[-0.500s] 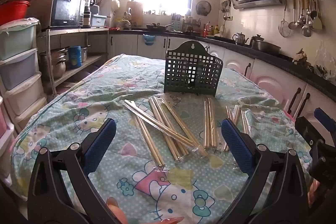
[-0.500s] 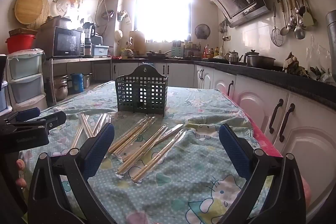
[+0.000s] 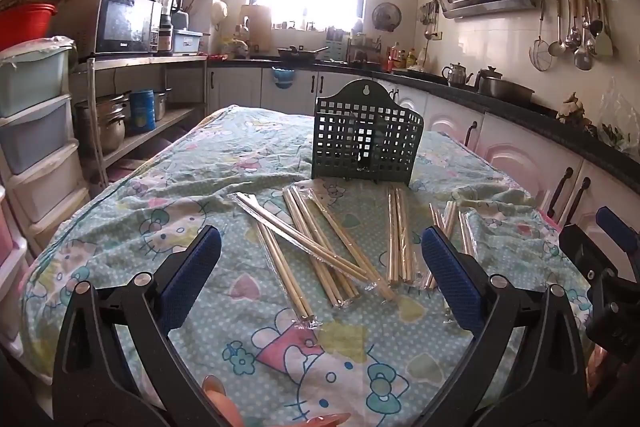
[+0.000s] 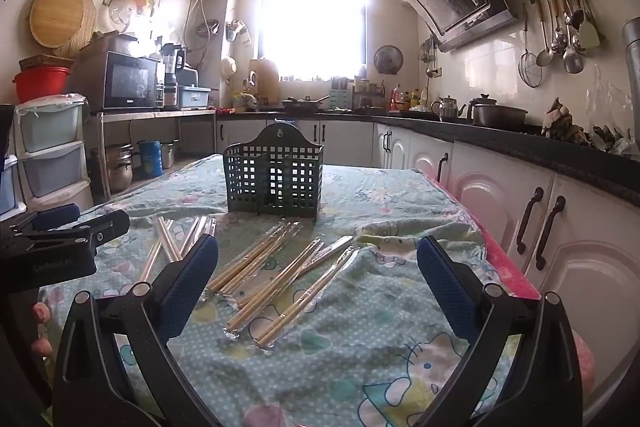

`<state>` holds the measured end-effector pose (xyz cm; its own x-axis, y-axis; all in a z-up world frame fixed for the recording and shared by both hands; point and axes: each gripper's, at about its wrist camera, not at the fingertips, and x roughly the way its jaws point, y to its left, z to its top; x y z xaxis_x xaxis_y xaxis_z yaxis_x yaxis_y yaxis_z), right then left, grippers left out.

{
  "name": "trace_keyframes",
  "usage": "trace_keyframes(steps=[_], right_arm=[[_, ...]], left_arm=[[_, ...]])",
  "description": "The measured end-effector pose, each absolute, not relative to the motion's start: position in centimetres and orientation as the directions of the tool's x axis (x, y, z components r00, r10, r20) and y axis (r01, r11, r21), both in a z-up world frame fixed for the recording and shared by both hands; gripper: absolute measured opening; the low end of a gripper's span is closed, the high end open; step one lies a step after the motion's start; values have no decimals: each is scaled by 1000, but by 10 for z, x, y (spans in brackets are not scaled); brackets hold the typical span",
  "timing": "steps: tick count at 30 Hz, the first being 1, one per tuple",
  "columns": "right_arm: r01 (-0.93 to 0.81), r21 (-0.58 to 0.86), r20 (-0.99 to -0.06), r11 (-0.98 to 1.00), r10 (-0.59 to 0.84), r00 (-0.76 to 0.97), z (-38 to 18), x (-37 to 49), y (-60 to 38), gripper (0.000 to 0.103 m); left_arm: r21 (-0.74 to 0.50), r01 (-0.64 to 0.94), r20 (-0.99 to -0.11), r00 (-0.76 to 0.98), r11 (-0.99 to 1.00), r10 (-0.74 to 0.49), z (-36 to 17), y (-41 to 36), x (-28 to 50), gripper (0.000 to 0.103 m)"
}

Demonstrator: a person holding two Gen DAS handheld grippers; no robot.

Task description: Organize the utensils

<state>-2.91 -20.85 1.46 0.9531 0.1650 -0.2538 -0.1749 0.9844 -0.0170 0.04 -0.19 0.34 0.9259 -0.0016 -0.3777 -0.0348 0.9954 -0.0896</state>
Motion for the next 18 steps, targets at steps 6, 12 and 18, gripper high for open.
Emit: trace_keyframes(steps=[6, 12, 18], right_arm=[[-175, -15, -252, 984, 166, 953, 16, -31, -207, 97], [-178, -8, -252, 984, 170, 953, 15, -27, -210, 97], [-182, -5, -252, 983, 175, 952, 10, -29, -211, 97]], left_arm=[[-89, -33, -376, 927, 995, -3, 7, 2, 1, 92], [-90, -32, -367, 930, 995, -3, 7, 4, -3, 92], [-88, -31, -367, 930, 996, -4, 6, 4, -3, 92]])
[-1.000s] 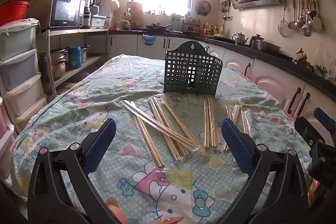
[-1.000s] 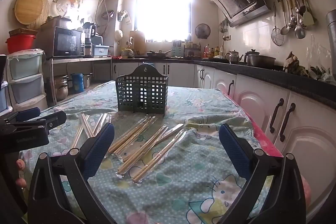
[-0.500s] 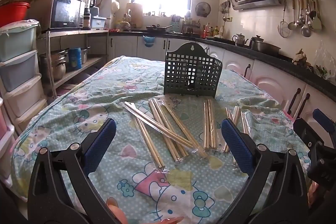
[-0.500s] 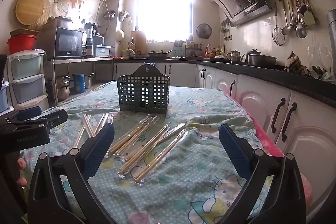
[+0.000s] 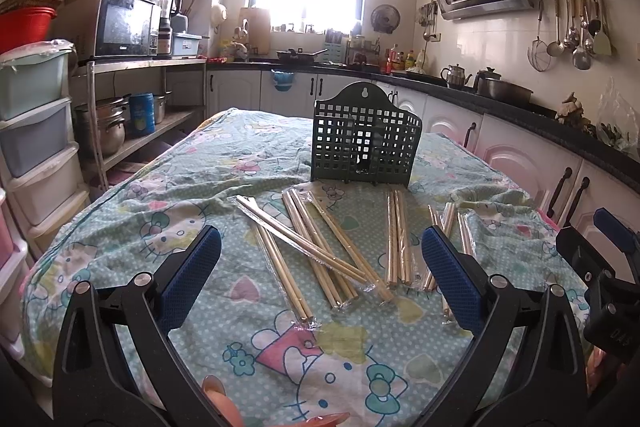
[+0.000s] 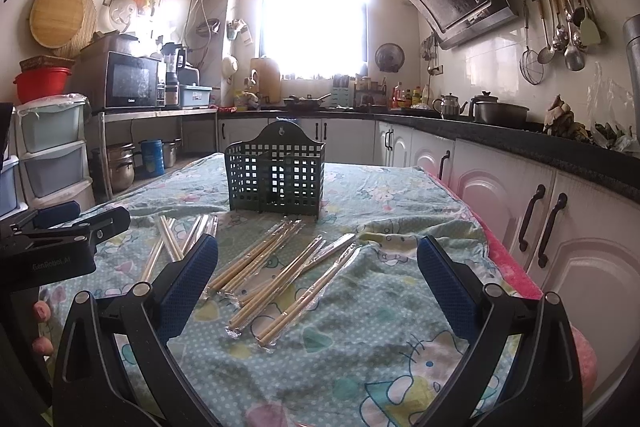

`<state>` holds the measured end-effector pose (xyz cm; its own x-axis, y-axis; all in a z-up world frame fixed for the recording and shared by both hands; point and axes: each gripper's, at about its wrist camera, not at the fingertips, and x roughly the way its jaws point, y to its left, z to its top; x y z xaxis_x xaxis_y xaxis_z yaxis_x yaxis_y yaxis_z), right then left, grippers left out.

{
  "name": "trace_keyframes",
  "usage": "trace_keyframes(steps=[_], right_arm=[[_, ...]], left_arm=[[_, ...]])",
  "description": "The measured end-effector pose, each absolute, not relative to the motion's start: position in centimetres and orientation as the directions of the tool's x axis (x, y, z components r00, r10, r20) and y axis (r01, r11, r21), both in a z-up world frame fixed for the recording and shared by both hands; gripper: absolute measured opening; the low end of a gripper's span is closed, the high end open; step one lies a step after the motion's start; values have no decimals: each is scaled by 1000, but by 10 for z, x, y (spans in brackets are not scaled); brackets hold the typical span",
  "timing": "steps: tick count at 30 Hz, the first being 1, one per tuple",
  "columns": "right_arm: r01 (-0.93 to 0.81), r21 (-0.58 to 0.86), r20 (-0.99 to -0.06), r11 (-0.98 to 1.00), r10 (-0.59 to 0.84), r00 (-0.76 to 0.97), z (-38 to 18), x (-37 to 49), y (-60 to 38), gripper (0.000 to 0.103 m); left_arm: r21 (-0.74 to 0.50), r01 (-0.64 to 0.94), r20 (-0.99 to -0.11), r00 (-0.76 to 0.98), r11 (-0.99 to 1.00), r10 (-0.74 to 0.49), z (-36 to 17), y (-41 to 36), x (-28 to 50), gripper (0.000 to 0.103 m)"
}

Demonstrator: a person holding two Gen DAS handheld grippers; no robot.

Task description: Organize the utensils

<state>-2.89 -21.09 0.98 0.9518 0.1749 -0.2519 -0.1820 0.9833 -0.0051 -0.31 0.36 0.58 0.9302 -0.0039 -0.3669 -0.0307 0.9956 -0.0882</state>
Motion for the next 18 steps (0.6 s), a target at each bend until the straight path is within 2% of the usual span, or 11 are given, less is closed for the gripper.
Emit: trace_keyframes(steps=[18], right_arm=[[-175, -2, -250, 985, 169, 953, 8, -30, -212, 97]], left_arm=[[-89, -34, -360, 933, 995, -1, 6, 2, -5, 92]])
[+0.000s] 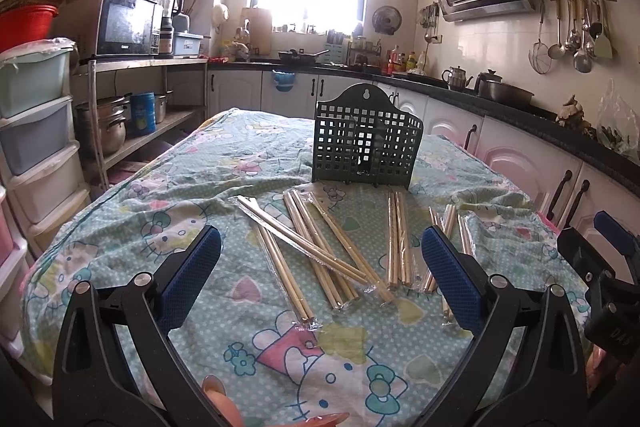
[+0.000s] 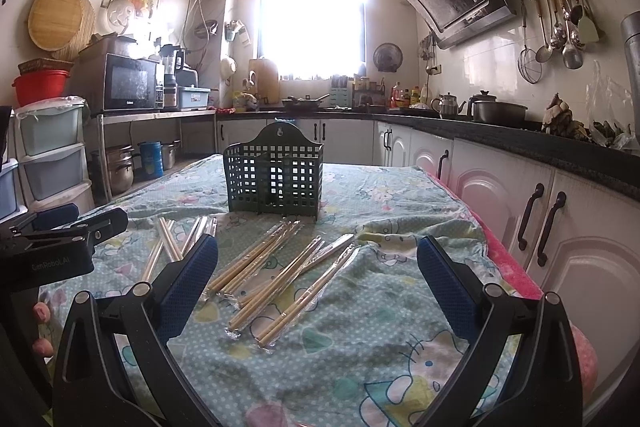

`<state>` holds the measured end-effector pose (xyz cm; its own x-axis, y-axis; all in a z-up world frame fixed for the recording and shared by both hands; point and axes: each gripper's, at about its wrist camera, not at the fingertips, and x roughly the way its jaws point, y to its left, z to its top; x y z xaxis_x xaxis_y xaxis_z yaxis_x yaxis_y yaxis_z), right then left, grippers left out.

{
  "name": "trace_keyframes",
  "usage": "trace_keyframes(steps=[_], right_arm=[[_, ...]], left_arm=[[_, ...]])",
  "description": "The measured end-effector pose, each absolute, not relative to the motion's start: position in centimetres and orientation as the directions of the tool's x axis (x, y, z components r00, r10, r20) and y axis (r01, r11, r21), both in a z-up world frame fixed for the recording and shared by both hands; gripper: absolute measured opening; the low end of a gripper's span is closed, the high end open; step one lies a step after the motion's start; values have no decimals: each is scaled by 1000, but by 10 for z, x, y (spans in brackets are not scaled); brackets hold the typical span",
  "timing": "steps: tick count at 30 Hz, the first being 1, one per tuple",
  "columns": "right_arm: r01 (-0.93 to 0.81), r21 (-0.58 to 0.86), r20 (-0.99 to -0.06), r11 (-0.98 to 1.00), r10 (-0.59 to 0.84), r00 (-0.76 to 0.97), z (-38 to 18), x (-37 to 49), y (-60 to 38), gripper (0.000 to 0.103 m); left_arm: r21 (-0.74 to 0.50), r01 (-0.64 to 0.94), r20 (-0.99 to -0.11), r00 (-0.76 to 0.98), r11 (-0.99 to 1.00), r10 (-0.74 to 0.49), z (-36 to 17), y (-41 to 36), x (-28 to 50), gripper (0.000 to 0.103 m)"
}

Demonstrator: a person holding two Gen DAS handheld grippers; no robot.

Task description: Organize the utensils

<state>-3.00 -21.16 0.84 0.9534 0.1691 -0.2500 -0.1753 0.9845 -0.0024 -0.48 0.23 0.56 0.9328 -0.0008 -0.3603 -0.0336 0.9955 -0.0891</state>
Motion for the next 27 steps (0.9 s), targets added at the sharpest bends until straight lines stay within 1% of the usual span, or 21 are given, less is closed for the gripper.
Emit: trace_keyframes(steps=[19, 27], right_arm=[[-177, 17, -256, 984, 176, 951, 12, -31, -217, 97], [-224, -7, -280, 975, 213, 936, 13, -25, -210, 97]], left_arm=[[-96, -32, -366, 931, 995, -6, 6, -2, -3, 92], [-113, -50, -382, 924, 992, 3, 4, 6, 1, 92]])
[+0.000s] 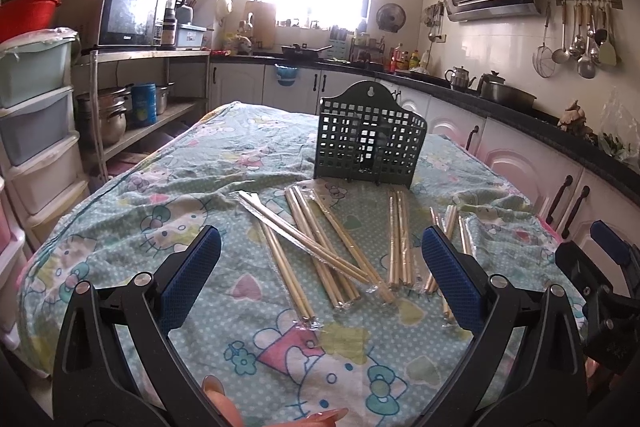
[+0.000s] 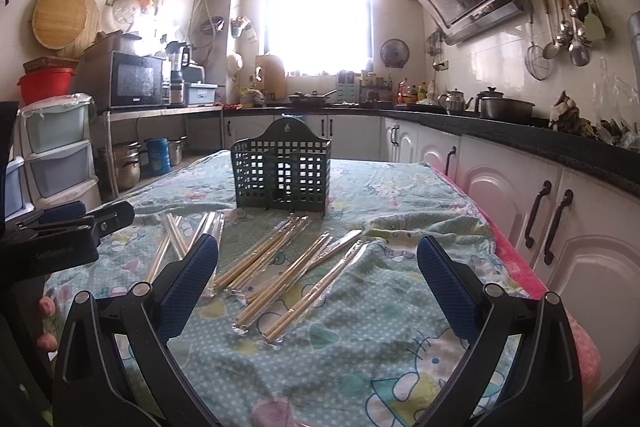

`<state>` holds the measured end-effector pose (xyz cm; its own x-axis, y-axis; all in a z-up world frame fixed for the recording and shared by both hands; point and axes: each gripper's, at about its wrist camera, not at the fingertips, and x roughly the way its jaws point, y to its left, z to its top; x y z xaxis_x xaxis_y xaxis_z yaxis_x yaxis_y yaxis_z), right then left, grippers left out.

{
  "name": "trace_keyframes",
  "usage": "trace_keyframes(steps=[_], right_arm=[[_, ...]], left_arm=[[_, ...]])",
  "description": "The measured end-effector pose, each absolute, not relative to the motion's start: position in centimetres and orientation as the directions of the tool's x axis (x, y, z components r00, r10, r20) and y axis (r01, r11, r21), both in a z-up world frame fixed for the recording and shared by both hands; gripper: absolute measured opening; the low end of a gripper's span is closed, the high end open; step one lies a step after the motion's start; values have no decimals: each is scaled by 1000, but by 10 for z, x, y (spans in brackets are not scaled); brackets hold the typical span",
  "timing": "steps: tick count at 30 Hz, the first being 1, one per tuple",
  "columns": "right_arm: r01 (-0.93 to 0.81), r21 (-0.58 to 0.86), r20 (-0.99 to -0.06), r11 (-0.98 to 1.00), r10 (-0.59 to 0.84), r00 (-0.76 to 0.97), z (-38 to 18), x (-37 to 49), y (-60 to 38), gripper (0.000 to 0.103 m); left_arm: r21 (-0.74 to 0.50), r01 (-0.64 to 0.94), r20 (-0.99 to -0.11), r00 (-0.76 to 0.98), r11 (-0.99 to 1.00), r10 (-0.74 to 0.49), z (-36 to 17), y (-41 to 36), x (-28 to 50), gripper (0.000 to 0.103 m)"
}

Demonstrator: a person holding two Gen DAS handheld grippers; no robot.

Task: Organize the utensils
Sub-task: 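Grasp a wooden chopstick with the left tool while the right tool grasps another chopstick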

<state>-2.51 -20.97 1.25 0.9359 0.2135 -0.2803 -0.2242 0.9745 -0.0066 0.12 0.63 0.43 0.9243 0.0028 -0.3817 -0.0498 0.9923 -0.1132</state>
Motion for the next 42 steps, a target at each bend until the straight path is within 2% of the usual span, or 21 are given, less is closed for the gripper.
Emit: trace_keyframes(steps=[8, 18, 26, 39, 42], right_arm=[[-296, -21, -341, 955, 272, 900, 13, -2, -193, 97], [-350, 33, -456, 936, 326, 828, 11, 43, -178, 97], [-370, 68, -515, 927, 350, 783, 13, 80, -177, 97], [-341, 133, -615, 931, 347, 708, 3, 149, -202, 97], [-345, 127, -638, 930, 342, 689, -1, 163, -203, 97]], left_arm=[[-150, -80, -411, 912, 985, 12, 1, 26, 12, 92], [-215, -106, -440, 898, 971, 1, 3, 58, 27, 92], [-261, -80, -451, 891, 962, -48, 13, 80, 49, 92], [-299, -58, -623, 768, 953, -149, -8, 84, 133, 91], [-306, -63, -655, 738, 950, -162, -15, 85, 149, 83]])
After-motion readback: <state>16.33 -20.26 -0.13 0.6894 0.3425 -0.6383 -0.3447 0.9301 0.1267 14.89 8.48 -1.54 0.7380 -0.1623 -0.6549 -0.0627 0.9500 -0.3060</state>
